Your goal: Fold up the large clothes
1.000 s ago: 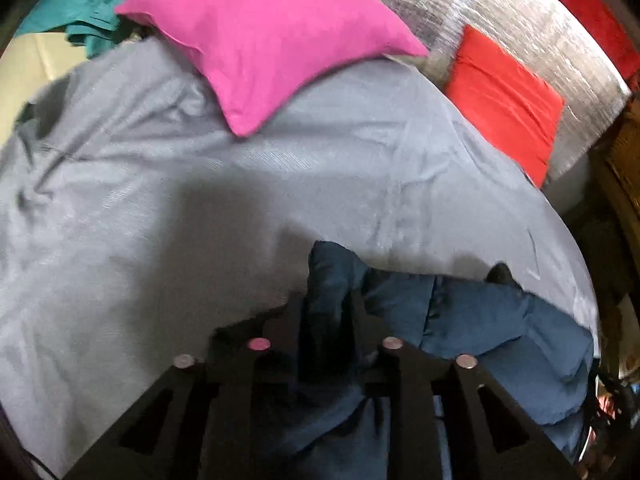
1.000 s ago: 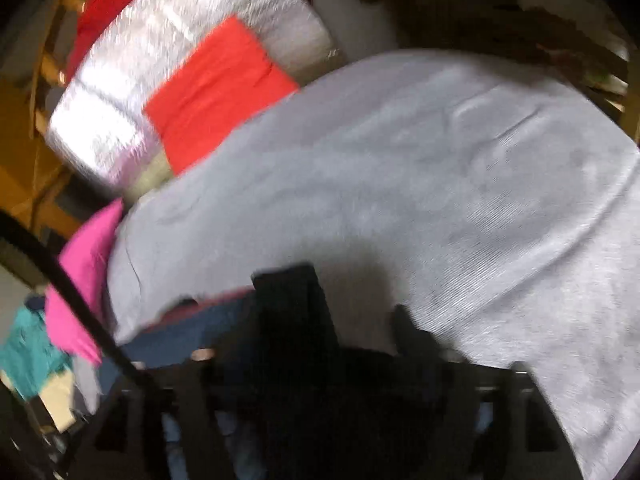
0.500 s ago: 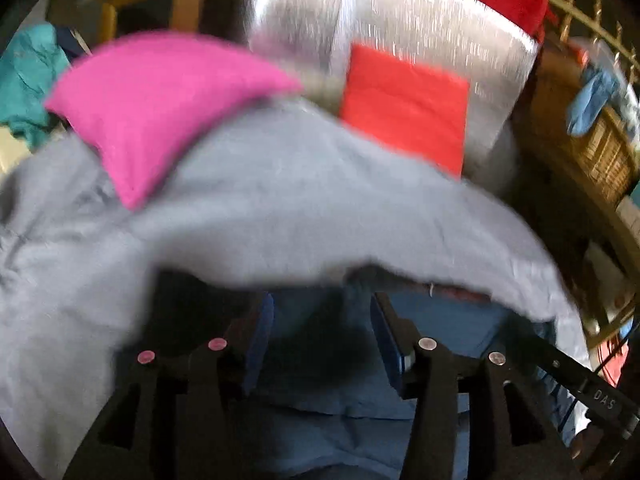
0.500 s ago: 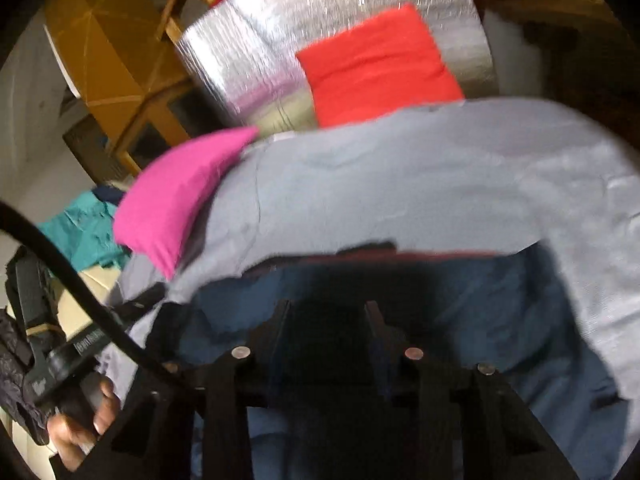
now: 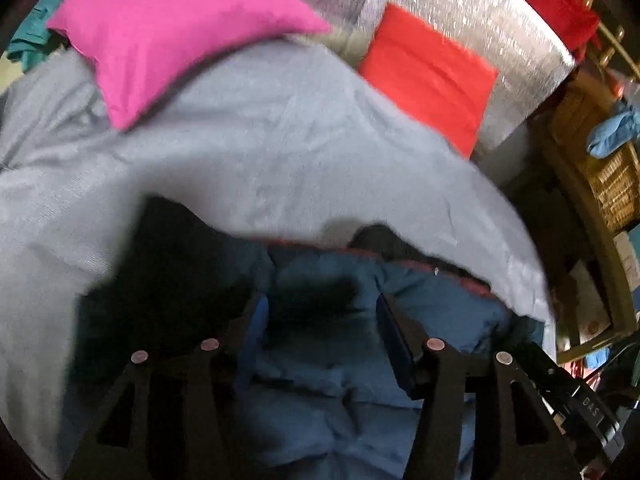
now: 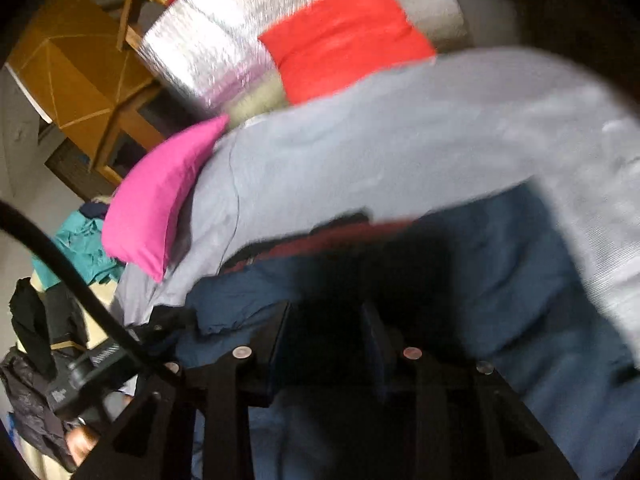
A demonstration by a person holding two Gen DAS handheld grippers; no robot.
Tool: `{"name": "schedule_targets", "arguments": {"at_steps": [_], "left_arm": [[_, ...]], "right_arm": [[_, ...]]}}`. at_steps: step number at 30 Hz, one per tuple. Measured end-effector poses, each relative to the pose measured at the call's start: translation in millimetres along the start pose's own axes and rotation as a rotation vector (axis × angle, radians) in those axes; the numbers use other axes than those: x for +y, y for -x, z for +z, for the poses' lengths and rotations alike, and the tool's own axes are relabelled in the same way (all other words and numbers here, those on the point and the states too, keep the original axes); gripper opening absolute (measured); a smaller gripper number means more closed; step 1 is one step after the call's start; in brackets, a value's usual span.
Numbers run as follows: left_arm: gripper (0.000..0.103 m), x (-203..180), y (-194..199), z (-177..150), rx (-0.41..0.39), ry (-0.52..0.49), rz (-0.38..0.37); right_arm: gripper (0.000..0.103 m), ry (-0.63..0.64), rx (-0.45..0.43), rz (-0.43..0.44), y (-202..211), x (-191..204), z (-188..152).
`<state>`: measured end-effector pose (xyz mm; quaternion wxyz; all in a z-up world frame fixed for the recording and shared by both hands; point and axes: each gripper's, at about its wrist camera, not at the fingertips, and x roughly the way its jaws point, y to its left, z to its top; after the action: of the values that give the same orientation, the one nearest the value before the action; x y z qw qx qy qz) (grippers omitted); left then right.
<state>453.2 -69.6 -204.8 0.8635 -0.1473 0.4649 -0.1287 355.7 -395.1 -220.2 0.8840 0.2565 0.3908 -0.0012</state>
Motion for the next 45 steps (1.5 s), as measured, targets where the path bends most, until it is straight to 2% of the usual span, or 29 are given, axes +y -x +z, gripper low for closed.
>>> {"name": "schedule_targets", "arguments": {"at_steps": [3,5,7,10,13,16,20,25,28,31,35,38,42,45], "left_arm": [[0.059,13,4,4,-0.025,0.005,0.091],[0.059,27,-13,3,0.023,0.025,0.132],[0.059,36,-30,0,0.076,0.049,0.125],[0.059,25,-32,-2,0.072,0.008,0.163],[0.059,26,-19,-2,0.06,0.032,0.122],[0.059,36,6,-1,0.041,0.084,0.078],[0.065,57,37,-5,0.0,0.096,0.133],[0.065,92,55,-18,-0.01,0.128,0.168],[0.065,103,44,-28,0.026,0.109,0.226],[0.065,103,23,-36,0.067,0.069,0.265],[0.066,109,17,-38,0.088,0.085,0.248],[0.066,114,31,-39,0.08,0.127,0.213],[0.066,119,68,-45,-0.001,0.141,0.192],[0.066,124,85,-54,-0.026,0.138,0.195]], "right_arm": [[0.04,-0.032,-0.039,-0.064,17,-21,4],[0.04,-0.084,-0.018,-0.07,12,-38,6],[0.039,-0.135,0.047,-0.072,-12,-59,2],[0.041,-0.132,0.049,-0.06,-17,-62,3],[0.047,-0.135,0.027,-0.037,-2,-59,5],[0.047,-0.144,0.003,-0.014,24,-64,6],[0.064,-0.157,-0.042,-0.026,59,-79,6],[0.063,-0.239,-0.037,0.049,83,-112,-12],[0.048,-0.228,-0.027,0.051,80,-109,-17],[0.047,-0.229,0.028,0.039,66,-107,-21],[0.041,-0.242,0.1,-0.038,36,-113,-30],[0.041,-0.253,0.082,-0.026,45,-112,-29],[0.042,-0.238,0.03,-0.015,69,-108,-32],[0.043,-0.233,-0.007,-0.007,92,-107,-37]]}}
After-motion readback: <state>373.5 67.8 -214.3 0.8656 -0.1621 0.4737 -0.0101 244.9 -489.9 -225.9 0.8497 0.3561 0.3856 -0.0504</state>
